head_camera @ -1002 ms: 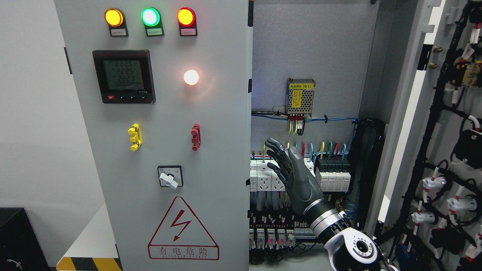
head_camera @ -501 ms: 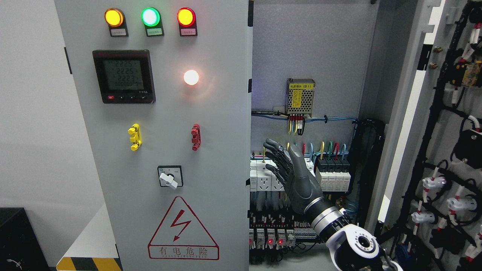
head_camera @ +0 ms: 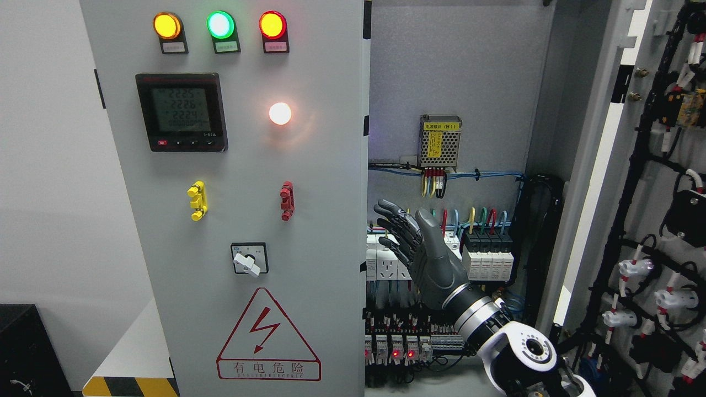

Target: Open door with both hands

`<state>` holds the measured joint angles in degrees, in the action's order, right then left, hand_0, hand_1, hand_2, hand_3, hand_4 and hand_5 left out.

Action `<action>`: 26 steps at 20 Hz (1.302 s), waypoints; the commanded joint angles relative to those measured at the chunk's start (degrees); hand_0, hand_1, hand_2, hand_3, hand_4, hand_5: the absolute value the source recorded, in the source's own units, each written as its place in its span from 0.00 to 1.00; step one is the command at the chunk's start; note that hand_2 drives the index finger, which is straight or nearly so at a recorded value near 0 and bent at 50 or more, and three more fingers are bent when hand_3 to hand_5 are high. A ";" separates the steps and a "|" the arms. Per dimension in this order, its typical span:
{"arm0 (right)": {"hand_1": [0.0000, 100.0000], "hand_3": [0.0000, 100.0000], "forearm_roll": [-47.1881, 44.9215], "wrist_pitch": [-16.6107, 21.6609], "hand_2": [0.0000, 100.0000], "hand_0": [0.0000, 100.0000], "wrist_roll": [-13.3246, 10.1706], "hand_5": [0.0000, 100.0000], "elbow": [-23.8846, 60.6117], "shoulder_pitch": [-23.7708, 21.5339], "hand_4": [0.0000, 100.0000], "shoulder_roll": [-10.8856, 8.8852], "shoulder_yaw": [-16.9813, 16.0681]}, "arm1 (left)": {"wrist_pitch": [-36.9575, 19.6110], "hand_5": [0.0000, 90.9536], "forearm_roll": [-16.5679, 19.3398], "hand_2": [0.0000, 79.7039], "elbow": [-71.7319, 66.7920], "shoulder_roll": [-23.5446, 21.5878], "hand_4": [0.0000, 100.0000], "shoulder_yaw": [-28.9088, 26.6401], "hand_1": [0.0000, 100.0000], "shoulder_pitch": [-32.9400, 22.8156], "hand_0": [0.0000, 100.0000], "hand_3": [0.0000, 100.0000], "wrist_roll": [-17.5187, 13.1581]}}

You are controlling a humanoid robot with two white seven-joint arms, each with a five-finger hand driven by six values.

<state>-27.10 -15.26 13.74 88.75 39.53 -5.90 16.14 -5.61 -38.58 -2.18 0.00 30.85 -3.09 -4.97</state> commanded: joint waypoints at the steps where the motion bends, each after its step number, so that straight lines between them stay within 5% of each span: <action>1: 0.00 0.00 -0.24 -0.82 0.00 0.00 0.76 0.00 -0.77 1.25 0.00 -0.08 0.03 | -0.01 0.00 0.00 0.00 -0.01 -0.53 0.00 0.00 0.00 0.27 0.00 0.00 -0.04; 16: 0.00 0.00 -6.30 -5.57 0.00 0.00 0.94 0.00 -3.05 3.62 0.00 -0.16 -0.23 | -0.01 0.00 0.00 0.00 -0.01 0.09 0.00 0.00 0.00 0.36 0.00 0.00 -0.04; 19: 0.00 0.00 -6.13 -5.66 0.00 0.00 5.92 0.00 -4.72 4.07 0.00 -0.25 -0.58 | -0.01 0.00 0.00 0.00 -0.01 0.44 0.00 0.00 0.00 0.36 0.00 0.00 0.05; 26: 0.00 0.00 -6.21 -5.66 0.00 0.00 7.26 0.00 -7.18 5.30 0.00 -0.16 -0.76 | 0.08 0.00 0.00 0.00 -0.01 0.79 0.00 0.00 0.00 0.45 0.00 0.00 0.58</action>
<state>-33.00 -20.88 20.27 85.00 43.83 -6.07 15.75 -5.57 -38.59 -2.20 0.00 30.85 -2.71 -4.74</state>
